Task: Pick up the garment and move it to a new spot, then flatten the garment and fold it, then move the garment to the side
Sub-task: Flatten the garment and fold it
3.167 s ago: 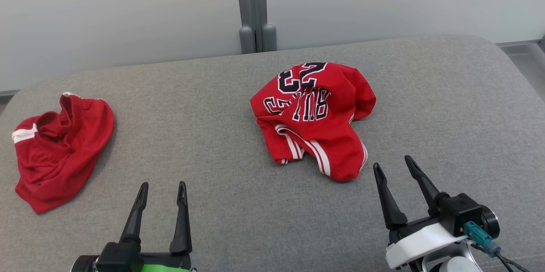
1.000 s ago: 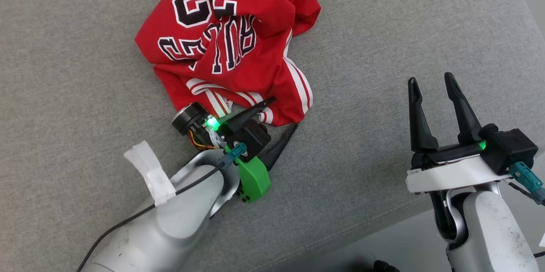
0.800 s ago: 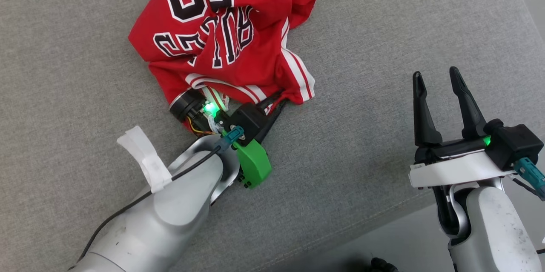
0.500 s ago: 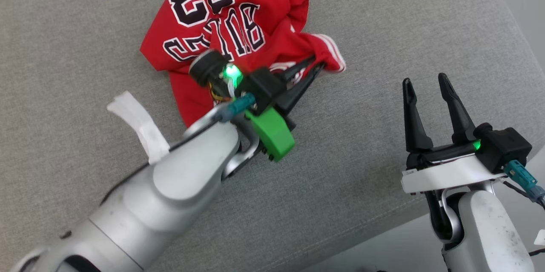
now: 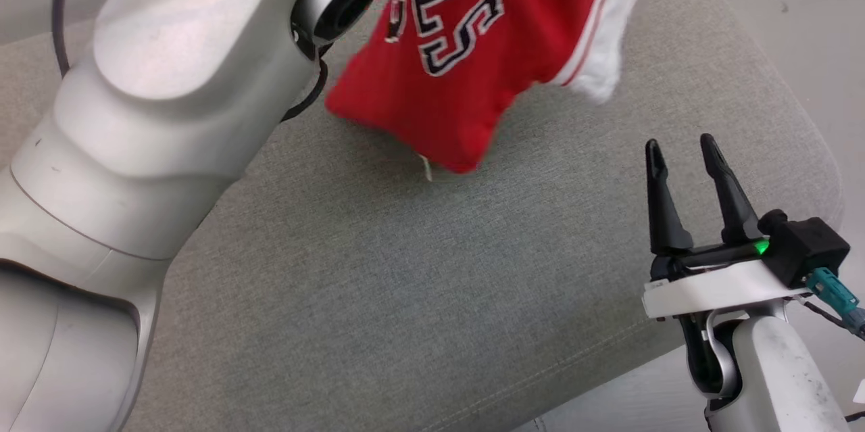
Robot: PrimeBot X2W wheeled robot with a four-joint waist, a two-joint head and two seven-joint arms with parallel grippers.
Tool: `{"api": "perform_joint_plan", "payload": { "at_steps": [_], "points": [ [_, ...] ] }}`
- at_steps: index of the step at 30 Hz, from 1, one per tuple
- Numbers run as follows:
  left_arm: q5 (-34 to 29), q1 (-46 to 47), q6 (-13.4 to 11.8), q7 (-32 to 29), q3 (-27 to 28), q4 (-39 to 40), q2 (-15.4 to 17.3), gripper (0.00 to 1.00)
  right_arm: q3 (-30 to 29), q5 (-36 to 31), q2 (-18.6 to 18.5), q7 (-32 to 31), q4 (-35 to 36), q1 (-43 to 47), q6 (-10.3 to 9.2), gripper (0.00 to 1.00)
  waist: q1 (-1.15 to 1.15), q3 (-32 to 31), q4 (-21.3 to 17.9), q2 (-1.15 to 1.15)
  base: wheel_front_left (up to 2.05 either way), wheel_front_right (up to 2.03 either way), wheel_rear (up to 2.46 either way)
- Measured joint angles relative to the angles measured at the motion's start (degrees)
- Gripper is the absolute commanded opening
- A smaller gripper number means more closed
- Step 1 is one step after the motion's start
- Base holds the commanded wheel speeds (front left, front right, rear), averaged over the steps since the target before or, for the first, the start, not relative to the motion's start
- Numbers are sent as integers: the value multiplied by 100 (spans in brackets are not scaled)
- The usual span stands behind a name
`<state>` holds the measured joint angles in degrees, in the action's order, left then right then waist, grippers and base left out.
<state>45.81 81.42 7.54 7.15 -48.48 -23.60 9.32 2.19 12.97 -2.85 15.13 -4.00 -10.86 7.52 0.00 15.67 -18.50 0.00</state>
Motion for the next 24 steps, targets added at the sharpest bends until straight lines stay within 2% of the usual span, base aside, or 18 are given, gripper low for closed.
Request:
{"api": "perform_joint_plan", "payload": {
  "at_steps": [2,5,9,13,15,19,21,24],
  "points": [
    [187,-107,-25,10,140,23,46,0,-114,-18,-1,-1,24,9,0,100,0,-20,44,0,0,0,0],
    [556,-731,-197,31,372,177,337,0,-280,-78,-1,0,76,25,0,100,0,-23,159,0,0,0,0],
    [822,-2065,-622,166,584,587,1056,0,-465,-181,1,-1,131,36,0,100,0,19,354,0,0,0,0],
    [1347,-3666,-1032,546,1117,991,1723,0,-604,-240,0,-1,156,65,0,100,0,73,563,0,0,0,0],
    [1547,-4346,-1135,678,1425,1131,1937,0,-610,-270,1,0,154,66,0,100,0,102,664,0,0,0,0],
    [1650,-5422,-1221,765,2115,1214,2116,0,-605,-368,1,0,152,71,0,100,0,151,889,0,0,0,0],
    [1355,-5750,-1226,781,2531,1192,2103,0,-593,-424,2,0,152,70,0,100,0,167,1010,0,0,0,0],
    [855,-6005,-1205,788,2816,1021,1991,0,-558,-519,3,0,147,60,0,100,0,177,1174,0,0,0,0]
  ]
}}
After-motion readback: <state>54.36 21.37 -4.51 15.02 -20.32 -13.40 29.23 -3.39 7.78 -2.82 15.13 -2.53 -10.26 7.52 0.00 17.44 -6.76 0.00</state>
